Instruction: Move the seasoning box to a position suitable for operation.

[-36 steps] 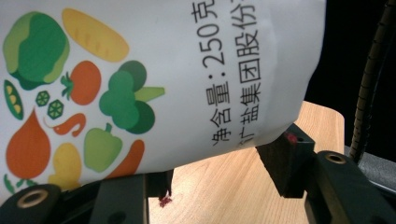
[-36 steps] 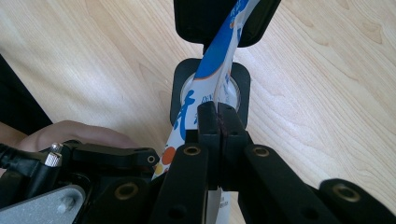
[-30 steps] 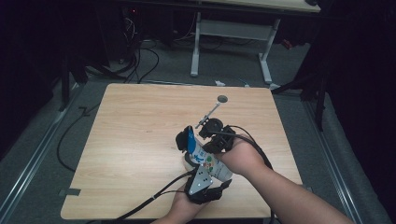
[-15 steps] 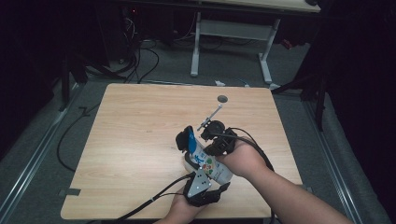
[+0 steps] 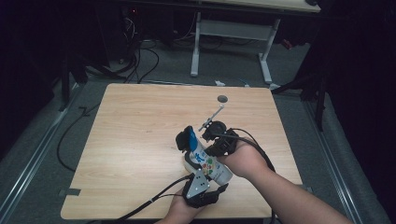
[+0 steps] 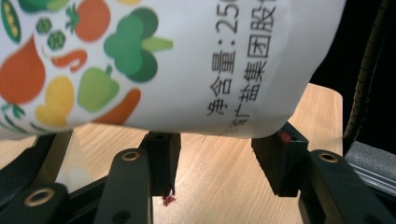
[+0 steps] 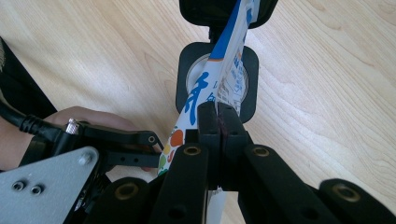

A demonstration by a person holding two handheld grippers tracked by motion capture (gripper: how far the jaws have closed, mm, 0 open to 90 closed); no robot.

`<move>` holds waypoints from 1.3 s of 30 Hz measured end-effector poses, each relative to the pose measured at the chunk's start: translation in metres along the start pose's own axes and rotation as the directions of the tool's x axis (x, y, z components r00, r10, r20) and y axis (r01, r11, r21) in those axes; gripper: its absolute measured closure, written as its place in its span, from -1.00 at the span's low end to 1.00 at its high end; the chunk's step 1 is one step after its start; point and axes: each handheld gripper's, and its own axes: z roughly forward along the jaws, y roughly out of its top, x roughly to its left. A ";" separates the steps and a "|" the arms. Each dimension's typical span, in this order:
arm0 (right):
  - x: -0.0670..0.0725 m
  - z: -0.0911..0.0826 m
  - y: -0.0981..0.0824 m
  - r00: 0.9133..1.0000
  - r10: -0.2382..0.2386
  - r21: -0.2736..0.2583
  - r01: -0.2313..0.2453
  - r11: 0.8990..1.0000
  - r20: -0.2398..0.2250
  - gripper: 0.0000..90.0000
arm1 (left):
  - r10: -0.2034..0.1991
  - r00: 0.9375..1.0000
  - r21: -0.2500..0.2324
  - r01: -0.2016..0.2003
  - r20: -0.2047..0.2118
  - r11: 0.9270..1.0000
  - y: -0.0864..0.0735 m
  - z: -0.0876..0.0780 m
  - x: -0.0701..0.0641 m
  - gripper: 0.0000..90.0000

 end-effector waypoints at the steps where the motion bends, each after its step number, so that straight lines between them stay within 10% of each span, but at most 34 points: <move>1: 0.000 0.000 0.000 1.000 0.000 -0.001 0.000 1.000 -0.001 1.00 | 0.002 1.000 0.002 -0.002 0.000 1.000 0.000 0.000 0.000 0.17; 39: -0.003 -0.001 -0.007 1.000 0.022 -0.026 -0.022 0.999 -0.001 1.00 | -0.073 0.997 -0.005 0.072 -0.015 0.997 0.005 0.005 -0.002 0.02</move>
